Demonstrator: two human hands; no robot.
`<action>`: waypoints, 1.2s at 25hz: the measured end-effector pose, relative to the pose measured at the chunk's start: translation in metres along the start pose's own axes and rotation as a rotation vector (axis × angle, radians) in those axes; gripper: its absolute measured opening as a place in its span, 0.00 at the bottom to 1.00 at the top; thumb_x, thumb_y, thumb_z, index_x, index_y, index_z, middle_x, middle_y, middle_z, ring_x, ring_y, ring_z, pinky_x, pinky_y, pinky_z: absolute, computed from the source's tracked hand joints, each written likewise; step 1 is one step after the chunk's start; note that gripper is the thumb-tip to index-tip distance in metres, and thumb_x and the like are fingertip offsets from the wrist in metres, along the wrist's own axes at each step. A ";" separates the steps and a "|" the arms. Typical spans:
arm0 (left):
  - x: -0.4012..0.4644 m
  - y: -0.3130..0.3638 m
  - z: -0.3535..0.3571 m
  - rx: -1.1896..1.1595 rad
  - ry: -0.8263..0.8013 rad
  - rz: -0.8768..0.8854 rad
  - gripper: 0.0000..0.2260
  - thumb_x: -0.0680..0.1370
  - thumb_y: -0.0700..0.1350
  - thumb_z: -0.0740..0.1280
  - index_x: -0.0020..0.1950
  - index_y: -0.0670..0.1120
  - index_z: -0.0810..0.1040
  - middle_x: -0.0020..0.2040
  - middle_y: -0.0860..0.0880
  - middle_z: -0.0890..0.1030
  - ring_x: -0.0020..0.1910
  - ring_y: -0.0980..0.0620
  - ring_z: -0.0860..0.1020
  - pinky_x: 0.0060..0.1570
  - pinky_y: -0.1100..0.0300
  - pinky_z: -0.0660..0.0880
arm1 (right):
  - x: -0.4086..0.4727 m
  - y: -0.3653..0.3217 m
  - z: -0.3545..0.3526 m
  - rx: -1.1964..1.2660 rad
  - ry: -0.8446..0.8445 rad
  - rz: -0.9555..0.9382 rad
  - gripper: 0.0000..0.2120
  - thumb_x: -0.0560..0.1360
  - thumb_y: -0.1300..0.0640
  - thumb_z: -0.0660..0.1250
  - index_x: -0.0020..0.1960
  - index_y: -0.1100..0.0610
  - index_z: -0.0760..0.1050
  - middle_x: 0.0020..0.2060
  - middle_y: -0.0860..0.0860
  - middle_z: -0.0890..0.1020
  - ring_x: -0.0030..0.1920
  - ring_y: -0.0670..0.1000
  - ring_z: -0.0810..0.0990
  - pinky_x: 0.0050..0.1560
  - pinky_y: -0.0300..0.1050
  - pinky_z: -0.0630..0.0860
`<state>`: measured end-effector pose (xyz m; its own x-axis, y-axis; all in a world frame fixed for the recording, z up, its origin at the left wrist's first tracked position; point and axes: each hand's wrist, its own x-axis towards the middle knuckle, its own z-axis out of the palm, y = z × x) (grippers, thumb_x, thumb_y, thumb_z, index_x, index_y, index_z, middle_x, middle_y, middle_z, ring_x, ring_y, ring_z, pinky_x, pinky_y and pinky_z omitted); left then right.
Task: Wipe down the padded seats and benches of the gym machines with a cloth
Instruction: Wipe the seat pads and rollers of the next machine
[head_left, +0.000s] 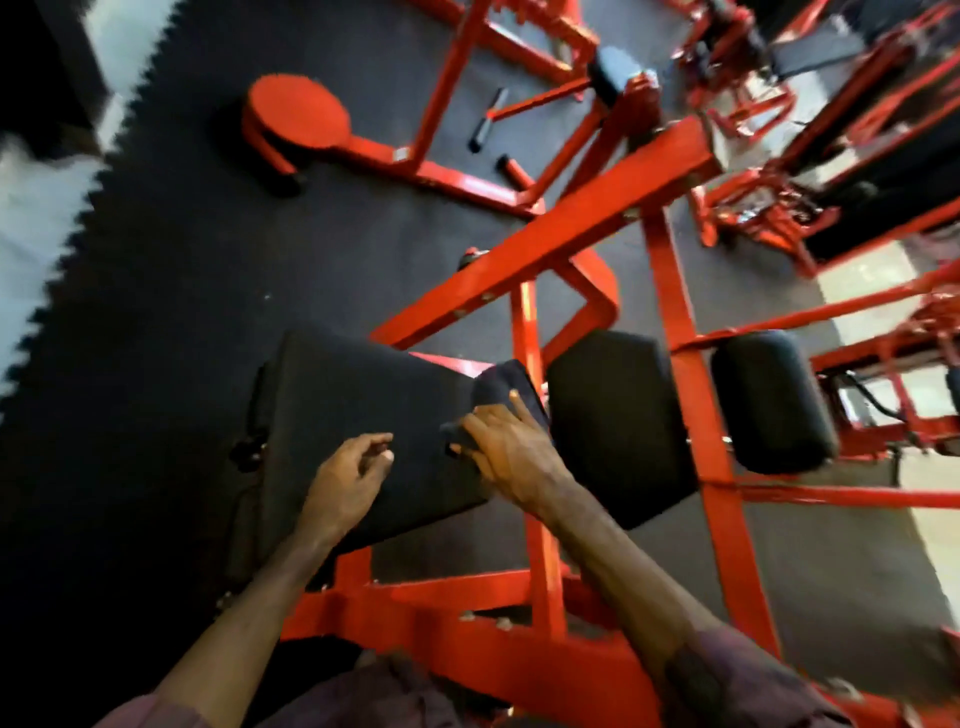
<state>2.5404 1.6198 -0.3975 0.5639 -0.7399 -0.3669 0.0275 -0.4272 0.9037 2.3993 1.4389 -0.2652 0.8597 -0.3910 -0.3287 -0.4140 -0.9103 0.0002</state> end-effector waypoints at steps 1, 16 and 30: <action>0.004 0.012 0.017 0.020 -0.040 0.055 0.12 0.83 0.47 0.70 0.67 0.53 0.82 0.62 0.55 0.82 0.58 0.59 0.81 0.61 0.60 0.76 | -0.010 0.019 -0.028 -0.018 0.102 0.011 0.26 0.80 0.41 0.51 0.60 0.56 0.80 0.56 0.56 0.84 0.64 0.59 0.81 0.78 0.67 0.60; -0.068 0.062 0.194 -0.046 -0.061 0.019 0.14 0.83 0.51 0.69 0.69 0.57 0.79 0.61 0.57 0.80 0.60 0.59 0.80 0.61 0.55 0.80 | -0.166 0.232 0.006 -0.615 -0.234 -0.085 0.38 0.79 0.27 0.47 0.82 0.45 0.66 0.84 0.56 0.59 0.84 0.62 0.55 0.77 0.77 0.45; -0.065 0.088 0.356 -0.056 -0.062 -0.032 0.50 0.70 0.58 0.80 0.85 0.45 0.58 0.80 0.53 0.66 0.80 0.55 0.63 0.72 0.66 0.61 | -0.135 0.233 0.044 -0.720 -0.139 -0.229 0.36 0.82 0.31 0.49 0.86 0.43 0.48 0.86 0.56 0.47 0.81 0.73 0.34 0.74 0.79 0.35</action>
<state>2.2123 1.4448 -0.3727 0.5103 -0.7576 -0.4070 0.0919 -0.4225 0.9017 2.1737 1.2856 -0.2624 0.8354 -0.2048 -0.5101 0.1077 -0.8490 0.5172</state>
